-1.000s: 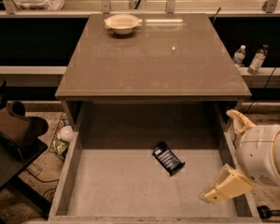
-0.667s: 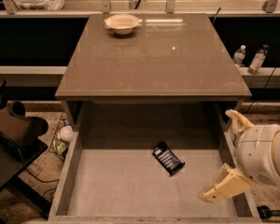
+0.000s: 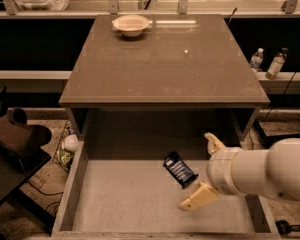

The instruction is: Pick rxbar blueberry from top drawer and place on counter

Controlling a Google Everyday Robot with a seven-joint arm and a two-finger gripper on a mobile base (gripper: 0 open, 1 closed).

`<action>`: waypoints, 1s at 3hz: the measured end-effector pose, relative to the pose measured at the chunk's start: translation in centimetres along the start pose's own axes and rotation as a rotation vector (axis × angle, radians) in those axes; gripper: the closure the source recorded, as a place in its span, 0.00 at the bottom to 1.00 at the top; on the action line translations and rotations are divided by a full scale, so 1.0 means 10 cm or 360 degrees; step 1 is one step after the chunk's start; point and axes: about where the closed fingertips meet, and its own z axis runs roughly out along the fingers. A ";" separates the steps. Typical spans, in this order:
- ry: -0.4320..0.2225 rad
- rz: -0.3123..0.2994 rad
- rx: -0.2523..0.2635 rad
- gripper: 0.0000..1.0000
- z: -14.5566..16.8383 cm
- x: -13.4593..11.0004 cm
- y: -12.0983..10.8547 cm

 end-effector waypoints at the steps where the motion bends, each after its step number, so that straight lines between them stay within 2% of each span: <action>1: -0.0087 0.0050 -0.0045 0.00 0.69 0.18 0.03; 2: -0.0102 0.0086 -0.0077 0.00 1.26 0.35 0.05; 3: -0.0102 0.0087 -0.0077 0.00 1.27 0.34 0.05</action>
Offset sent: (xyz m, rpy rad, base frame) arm 0.0660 0.0514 -0.1705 0.1024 0.0708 -0.0069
